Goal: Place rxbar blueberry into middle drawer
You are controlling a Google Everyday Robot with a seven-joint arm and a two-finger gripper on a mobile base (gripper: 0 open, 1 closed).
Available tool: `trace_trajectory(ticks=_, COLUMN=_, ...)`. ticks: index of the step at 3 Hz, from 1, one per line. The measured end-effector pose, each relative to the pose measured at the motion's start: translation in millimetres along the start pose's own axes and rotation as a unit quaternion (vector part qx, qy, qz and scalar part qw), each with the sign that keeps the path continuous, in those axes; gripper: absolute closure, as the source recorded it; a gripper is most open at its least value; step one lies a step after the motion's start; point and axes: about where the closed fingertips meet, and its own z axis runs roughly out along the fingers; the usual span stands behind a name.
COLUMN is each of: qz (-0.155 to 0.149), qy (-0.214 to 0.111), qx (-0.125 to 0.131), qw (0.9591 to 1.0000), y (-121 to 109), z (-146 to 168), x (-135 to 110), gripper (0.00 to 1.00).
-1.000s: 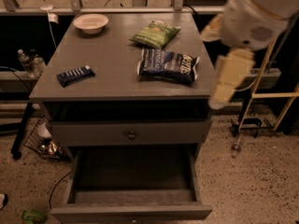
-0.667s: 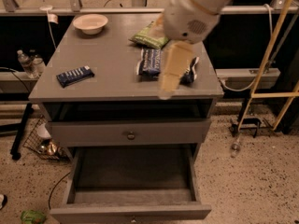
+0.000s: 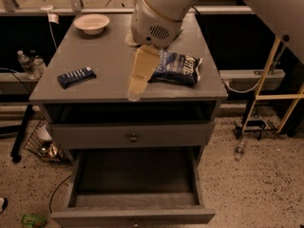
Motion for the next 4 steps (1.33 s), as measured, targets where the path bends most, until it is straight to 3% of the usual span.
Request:
trace_trajectory(ticks=2, qz=-0.027, qy=-0.065, qx=-0.010, qw=0.9975, y=-100.2, z=68.6, x=21.7, gripper=0.00)
trace_trajectory(ticks=3, qz=-0.040, qy=-0.089, qx=-0.016, qw=0.9951, y=-141.9, z=101.6, x=17.7, gripper=0.00)
trace_trajectory(ticks=4, qz=-0.045, qy=-0.109, qx=-0.028, qw=0.9926, y=-161.0, z=124.2, x=-1.9, gripper=0.00)
